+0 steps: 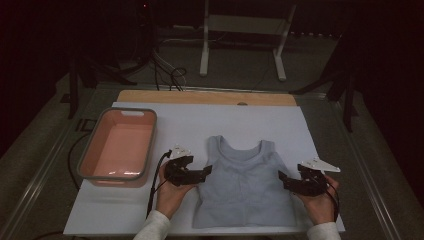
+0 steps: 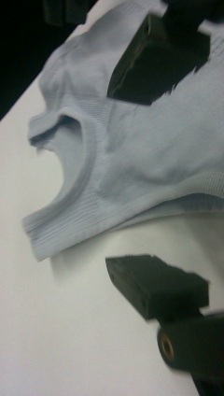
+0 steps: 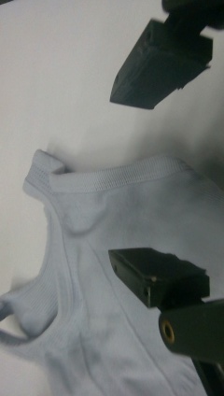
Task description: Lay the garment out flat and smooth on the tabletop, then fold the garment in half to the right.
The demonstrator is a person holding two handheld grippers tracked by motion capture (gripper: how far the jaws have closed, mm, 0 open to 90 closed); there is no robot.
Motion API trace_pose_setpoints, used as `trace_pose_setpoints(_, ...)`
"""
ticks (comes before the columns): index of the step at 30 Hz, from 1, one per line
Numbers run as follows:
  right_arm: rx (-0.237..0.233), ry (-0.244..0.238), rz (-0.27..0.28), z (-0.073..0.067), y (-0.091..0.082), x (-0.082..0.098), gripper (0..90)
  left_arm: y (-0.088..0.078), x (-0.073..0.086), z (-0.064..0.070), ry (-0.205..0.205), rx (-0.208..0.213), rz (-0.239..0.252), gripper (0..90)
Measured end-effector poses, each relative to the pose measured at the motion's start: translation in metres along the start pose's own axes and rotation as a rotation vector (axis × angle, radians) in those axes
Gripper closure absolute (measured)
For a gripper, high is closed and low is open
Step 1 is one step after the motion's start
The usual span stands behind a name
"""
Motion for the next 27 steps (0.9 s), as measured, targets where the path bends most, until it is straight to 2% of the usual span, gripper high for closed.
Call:
trace_pose_setpoints(2, -0.022, 0.009, 0.013, 0.0, -0.003, 0.002, 16.4, -0.004, 0.001, 0.002, -0.006, -0.013, 0.023, 14.2)
trace_pose_setpoints(5, -0.035, 0.015, 0.033, -0.001, -0.009, 0.006, 14.2, -0.01, 0.003, 0.004, 0.007, -0.023, 0.029, 9.7)
trace_pose_setpoints(13, -0.029, 0.016, 0.064, 0.0, -0.018, 0.018, 14.0, -0.024, 0.013, 0.007, 0.021, -0.036, 0.048, 5.2)
trace_pose_setpoints(18, -0.019, 0.031, 0.077, 0.001, -0.019, 0.02, 12.6, -0.024, 0.02, 0.011, 0.032, -0.035, 0.059, 4.8)
trace_pose_setpoints(25, -0.01, 0.051, 0.1, 0.002, -0.018, 0.022, 12.7, -0.015, 0.029, 0.015, 0.041, -0.025, 0.012, 9.5)
trace_pose_setpoints(27, -0.016, 0.069, 0.102, 0.003, -0.017, 0.023, 12.8, -0.014, 0.032, 0.016, 0.025, -0.014, 0.0, 12.2)
Point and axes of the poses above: each handheld gripper's, and its own axes: y roughly forward along the jaws, x roughly out of its underside, z roughly to its right, the point moved 3 cm from there along y, roughly forward along the jaws, and after that the axes turned 14 degrees about -z, right-handed, at the moved point
